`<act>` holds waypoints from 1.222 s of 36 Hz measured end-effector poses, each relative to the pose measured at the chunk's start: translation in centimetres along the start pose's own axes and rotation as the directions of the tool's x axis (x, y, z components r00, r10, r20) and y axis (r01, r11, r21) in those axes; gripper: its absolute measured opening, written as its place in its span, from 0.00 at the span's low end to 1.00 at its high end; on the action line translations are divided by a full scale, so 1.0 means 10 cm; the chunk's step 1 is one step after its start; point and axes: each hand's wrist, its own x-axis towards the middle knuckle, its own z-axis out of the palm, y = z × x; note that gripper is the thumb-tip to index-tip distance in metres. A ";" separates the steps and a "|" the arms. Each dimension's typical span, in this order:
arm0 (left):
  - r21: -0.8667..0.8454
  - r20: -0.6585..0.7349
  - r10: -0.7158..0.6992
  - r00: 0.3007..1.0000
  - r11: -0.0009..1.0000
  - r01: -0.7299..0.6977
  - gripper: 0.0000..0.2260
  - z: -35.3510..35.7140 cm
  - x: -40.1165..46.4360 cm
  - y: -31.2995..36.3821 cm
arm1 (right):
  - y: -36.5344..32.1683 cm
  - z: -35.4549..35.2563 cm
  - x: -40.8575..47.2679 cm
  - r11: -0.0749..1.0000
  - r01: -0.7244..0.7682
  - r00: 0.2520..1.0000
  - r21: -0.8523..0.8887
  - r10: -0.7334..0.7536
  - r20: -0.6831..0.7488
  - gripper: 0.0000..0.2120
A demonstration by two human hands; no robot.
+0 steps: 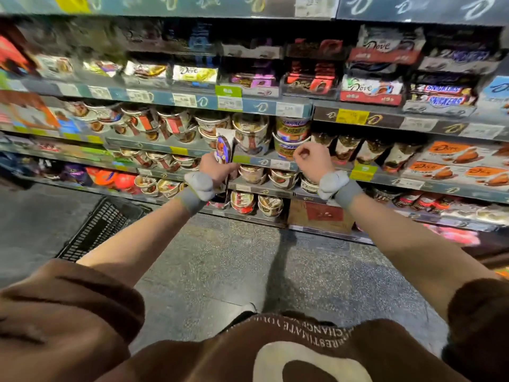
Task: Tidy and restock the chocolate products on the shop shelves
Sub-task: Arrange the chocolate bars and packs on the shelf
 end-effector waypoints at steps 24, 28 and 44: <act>-0.004 -0.112 -0.076 0.991 0.997 0.076 0.10 -0.81 1.09 -0.30 | -0.66 0.87 1.16 0.996 0.075 0.996 0.056 -0.077 0.042 0.06; -0.009 -0.140 -0.123 0.983 0.992 0.123 0.14 -0.86 1.32 -0.24 | -0.72 0.90 1.51 0.990 0.107 0.990 0.095 -0.114 0.078 0.06; -0.022 -0.257 -0.175 0.950 0.984 0.175 0.14 -1.09 1.89 -0.23 | -1.06 1.14 2.22 0.969 0.234 0.972 0.084 -0.233 -0.018 0.07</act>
